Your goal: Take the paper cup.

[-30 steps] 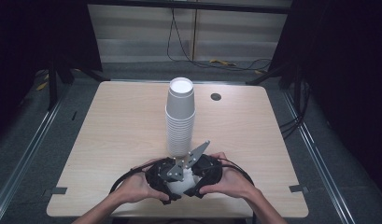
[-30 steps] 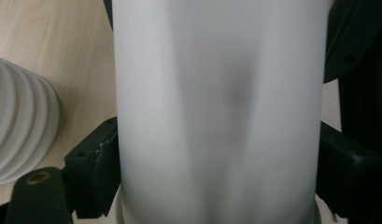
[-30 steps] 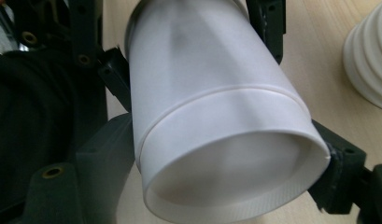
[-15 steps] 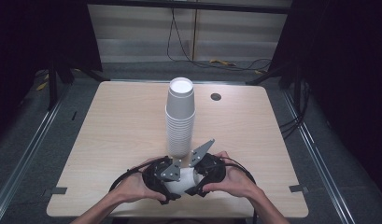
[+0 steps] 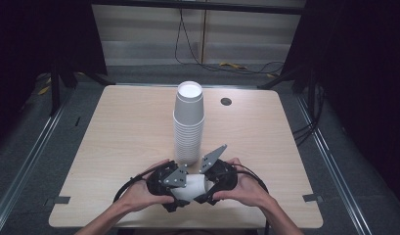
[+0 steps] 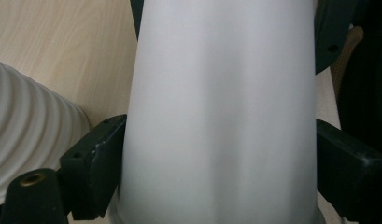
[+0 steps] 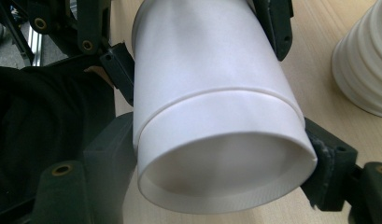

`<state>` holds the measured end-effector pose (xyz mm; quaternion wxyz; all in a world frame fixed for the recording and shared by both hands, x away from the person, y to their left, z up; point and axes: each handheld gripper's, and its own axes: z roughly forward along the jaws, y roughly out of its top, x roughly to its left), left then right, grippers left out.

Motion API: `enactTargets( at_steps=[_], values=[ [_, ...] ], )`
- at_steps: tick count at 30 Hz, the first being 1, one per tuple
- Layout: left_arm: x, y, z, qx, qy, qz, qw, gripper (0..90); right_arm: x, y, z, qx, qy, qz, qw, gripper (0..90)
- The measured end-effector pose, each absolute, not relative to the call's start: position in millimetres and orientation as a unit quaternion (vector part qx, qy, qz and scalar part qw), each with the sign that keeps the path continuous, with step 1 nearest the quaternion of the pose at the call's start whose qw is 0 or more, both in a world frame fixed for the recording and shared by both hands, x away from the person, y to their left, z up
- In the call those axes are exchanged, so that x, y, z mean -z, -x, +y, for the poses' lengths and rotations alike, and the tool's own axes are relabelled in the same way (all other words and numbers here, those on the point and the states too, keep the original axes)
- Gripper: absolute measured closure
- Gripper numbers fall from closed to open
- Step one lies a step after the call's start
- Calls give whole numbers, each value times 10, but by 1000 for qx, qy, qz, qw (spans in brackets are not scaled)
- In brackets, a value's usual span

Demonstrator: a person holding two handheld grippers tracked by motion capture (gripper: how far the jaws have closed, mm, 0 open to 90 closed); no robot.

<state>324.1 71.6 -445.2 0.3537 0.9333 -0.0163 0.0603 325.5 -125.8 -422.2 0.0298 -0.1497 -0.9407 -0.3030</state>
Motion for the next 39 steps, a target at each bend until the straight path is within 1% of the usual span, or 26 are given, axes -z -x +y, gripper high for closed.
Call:
enactTargets(
  at_steps=[3, 11, 14, 19, 24, 30, 33, 35, 38, 39],
  values=[
    [4425, -3254, 737, -64, -931, -27, 357, 127, 4213, -3255, -1263, 305, 151, -940, 28, 236],
    [4419, -3246, 759, -76, -926, -28, 369, 126, 4222, -3262, -1262, 306, 151, -940, 27, 237],
    [4380, -3247, 794, -77, -922, -30, 379, 125, 4212, -3266, -1270, 313, 156, -936, 35, 239],
    [4380, -3227, 802, -85, -920, -33, 381, 126, 4202, -3265, -1271, 311, 154, -937, 31, 240],
    [4342, -3227, 833, -89, -910, -35, 403, 131, 4220, -3259, -1278, 307, 154, -939, 23, 241],
    [4306, -3242, 906, -86, -895, -15, 438, 156, 4234, -3272, -1310, 307, 161, -938, 19, 242],
    [4293, -3262, 975, -74, -885, 7, 459, 156, 4232, -3270, -1334, 310, 164, -936, 15, 242],
    [4284, -3267, 1016, -75, -880, 24, 468, 156, 4220, -3271, -1359, 314, 171, -934, 8, 242],
    [4274, -3267, 1054, -68, -873, 35, 481, 161, 4229, -3284, -1384, 317, 176, -932, 11, 241],
    [4262, -3279, 1092, -65, -866, 41, 494, 158, 4246, -3299, -1417, 321, 182, -929, 18, 242]
  ],
)
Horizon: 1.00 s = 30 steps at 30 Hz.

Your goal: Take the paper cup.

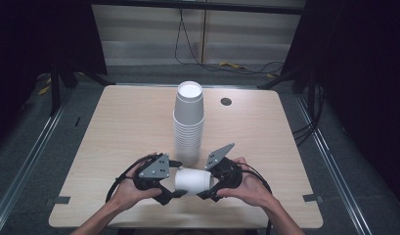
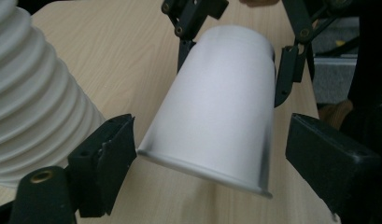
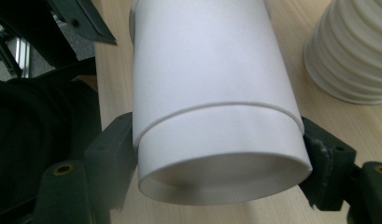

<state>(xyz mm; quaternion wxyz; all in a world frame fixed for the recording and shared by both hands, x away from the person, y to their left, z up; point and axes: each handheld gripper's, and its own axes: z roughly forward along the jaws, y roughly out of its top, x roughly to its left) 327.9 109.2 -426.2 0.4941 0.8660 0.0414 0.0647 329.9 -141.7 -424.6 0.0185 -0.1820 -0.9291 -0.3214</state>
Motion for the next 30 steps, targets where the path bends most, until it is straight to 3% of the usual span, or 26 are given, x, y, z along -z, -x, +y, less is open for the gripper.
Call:
enactTargets(
  at_steps=[16, 30],
  values=[
    [4374, -3418, 1301, -39, -811, 127, 570, 157, 4262, -3332, -1698, 376, 223, -899, 16, 240],
    [4399, -3402, 1348, -30, -784, 131, 606, 154, 4303, -3301, -1869, 449, 236, -862, 8, 238]
  ],
)
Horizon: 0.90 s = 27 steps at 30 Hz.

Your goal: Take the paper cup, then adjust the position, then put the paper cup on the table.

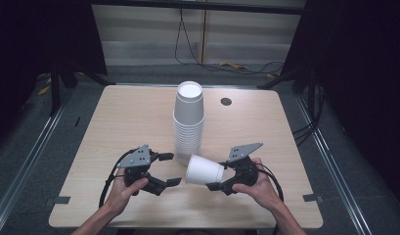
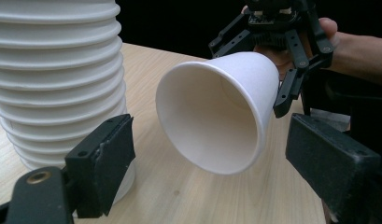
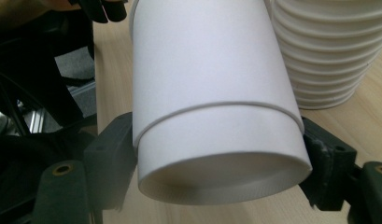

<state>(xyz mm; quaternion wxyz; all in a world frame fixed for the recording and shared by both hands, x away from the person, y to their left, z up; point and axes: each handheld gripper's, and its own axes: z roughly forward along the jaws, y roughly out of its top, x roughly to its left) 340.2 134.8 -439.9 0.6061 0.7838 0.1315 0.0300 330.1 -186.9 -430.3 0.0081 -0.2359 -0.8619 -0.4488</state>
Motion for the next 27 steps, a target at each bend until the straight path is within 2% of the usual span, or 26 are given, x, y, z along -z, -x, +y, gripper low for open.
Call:
enactTargets(
  at_steps=[13, 22, 24, 27],
  values=[
    [4302, -3395, 1383, -6, -767, 126, 629, 154, 4325, -3291, -1830, 494, 220, -841, 18, 238],
    [4370, -3388, 1337, -3, -765, 136, 629, 154, 4348, -3275, -1765, 520, 203, -830, 24, 239],
    [4368, -3382, 1326, 8, -760, 129, 637, 153, 4351, -3260, -1759, 526, 199, -827, 28, 239],
    [4350, -3343, 1308, -1, -764, 113, 636, 153, 4337, -3220, -1741, 533, 187, -824, 33, 240]
  ],
)
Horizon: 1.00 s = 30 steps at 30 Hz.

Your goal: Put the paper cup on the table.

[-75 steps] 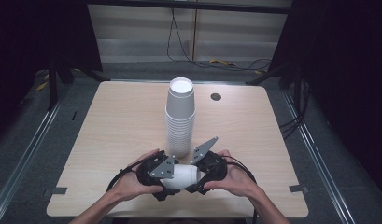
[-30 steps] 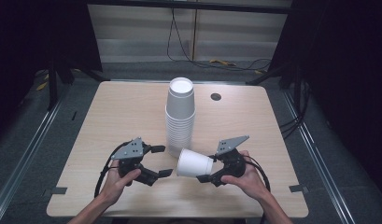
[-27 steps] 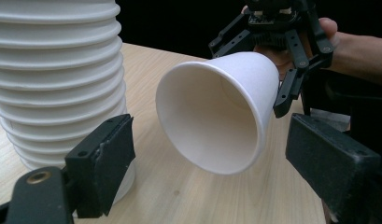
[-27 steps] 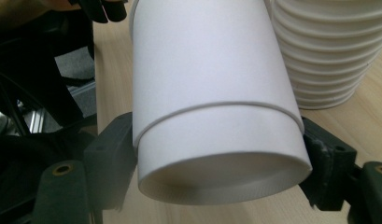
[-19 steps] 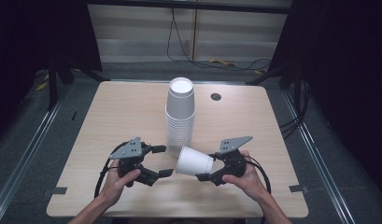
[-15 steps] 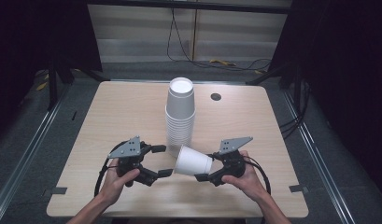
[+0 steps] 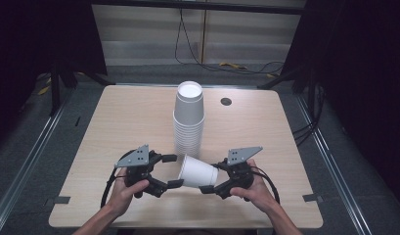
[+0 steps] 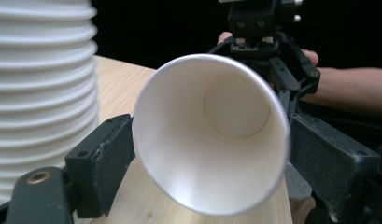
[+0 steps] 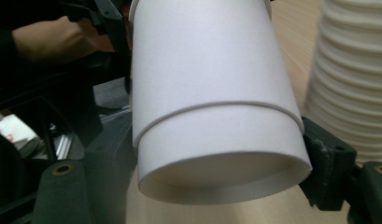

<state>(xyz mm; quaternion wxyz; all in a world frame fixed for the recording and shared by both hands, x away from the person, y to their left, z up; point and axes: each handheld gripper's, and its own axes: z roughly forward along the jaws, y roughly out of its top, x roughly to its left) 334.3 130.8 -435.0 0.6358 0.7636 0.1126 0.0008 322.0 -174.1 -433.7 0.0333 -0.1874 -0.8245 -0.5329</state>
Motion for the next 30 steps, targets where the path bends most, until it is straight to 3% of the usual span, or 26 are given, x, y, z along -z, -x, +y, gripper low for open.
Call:
enactTargets(
  at_steps=[8, 30],
  values=[
    [4366, -3358, 1264, 12, -761, 124, 637, 0, 4292, -3199, -1692, 548, 174, -817, 42, 242],
    [4375, -3343, 1072, 46, -766, 109, 632, 27, 4284, -3131, -1631, 551, 157, -819, 33, 241]
  ],
)
